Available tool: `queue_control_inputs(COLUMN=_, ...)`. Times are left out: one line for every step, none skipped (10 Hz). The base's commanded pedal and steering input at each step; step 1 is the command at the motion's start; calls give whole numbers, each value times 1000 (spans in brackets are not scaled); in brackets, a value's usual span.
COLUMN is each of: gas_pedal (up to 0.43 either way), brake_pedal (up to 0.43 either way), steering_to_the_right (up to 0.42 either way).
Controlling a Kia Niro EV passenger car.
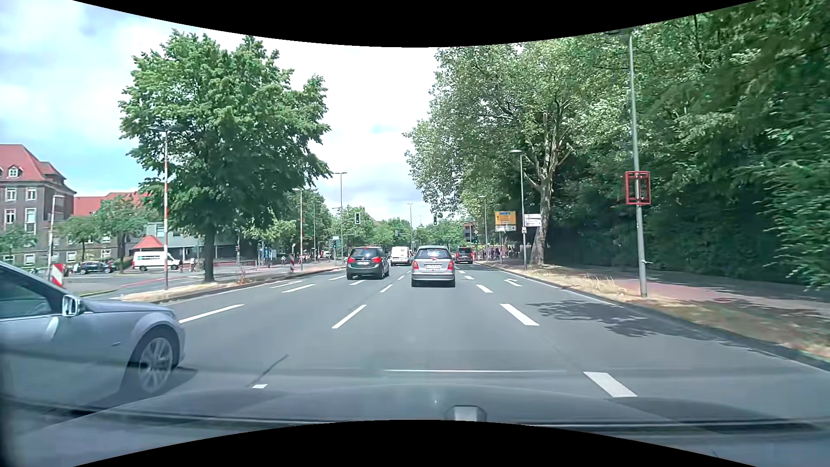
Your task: Follow the waypoints while adhering to traffic rules and regulations
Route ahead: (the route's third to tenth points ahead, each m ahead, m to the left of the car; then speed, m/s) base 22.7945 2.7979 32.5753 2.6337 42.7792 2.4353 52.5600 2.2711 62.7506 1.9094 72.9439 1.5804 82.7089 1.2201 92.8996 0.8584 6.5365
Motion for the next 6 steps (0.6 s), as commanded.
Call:
queue_control_inputs(gas_pedal=138, brake_pedal=18, steering_to_the_right=-1)
queue_control_inputs(gas_pedal=150, brake_pedal=18, steering_to_the_right=-1)
queue_control_inputs(gas_pedal=189, brake_pedal=18, steering_to_the_right=-1)
queue_control_inputs(gas_pedal=209, brake_pedal=18, steering_to_the_right=-1)
queue_control_inputs(gas_pedal=209, brake_pedal=18, steering_to_the_right=-1)
queue_control_inputs(gas_pedal=197, brake_pedal=18, steering_to_the_right=-1)
